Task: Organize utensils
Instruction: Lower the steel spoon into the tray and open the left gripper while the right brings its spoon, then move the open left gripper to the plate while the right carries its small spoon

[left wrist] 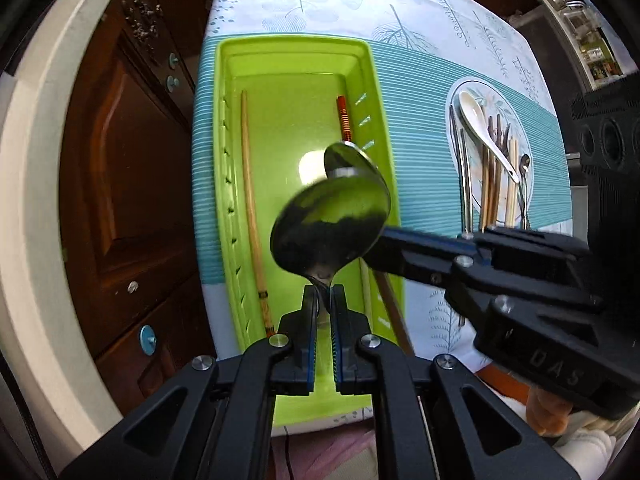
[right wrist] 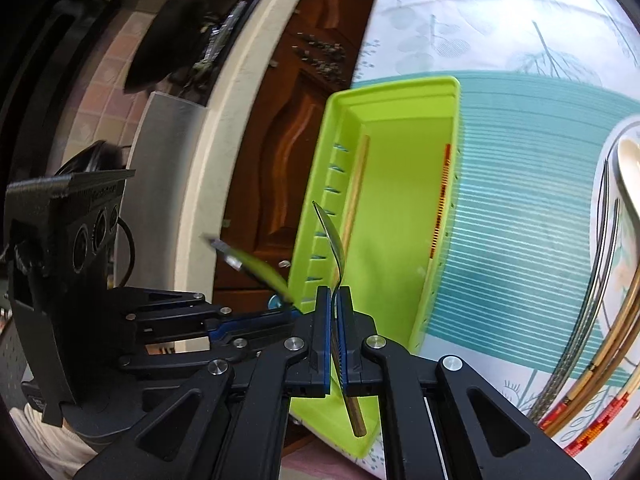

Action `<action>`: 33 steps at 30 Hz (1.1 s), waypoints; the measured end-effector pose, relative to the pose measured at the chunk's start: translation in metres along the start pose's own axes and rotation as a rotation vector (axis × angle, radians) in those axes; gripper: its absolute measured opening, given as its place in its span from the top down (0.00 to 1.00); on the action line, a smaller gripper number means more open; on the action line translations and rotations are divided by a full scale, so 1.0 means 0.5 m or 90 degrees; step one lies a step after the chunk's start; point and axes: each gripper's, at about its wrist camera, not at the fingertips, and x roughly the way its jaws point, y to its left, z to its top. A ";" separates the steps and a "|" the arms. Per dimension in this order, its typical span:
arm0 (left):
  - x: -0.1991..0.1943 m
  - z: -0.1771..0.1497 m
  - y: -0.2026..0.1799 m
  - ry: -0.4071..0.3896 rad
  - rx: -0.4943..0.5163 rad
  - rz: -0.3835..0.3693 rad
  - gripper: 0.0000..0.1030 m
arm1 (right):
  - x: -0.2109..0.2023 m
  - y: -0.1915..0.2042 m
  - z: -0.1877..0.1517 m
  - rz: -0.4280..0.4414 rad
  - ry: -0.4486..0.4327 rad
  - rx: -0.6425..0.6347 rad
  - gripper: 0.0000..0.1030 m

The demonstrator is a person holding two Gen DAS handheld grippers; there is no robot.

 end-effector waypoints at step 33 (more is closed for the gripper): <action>0.003 0.002 -0.074 -0.073 -0.014 0.024 0.45 | -0.067 -0.086 -0.038 -0.060 -0.023 0.044 0.95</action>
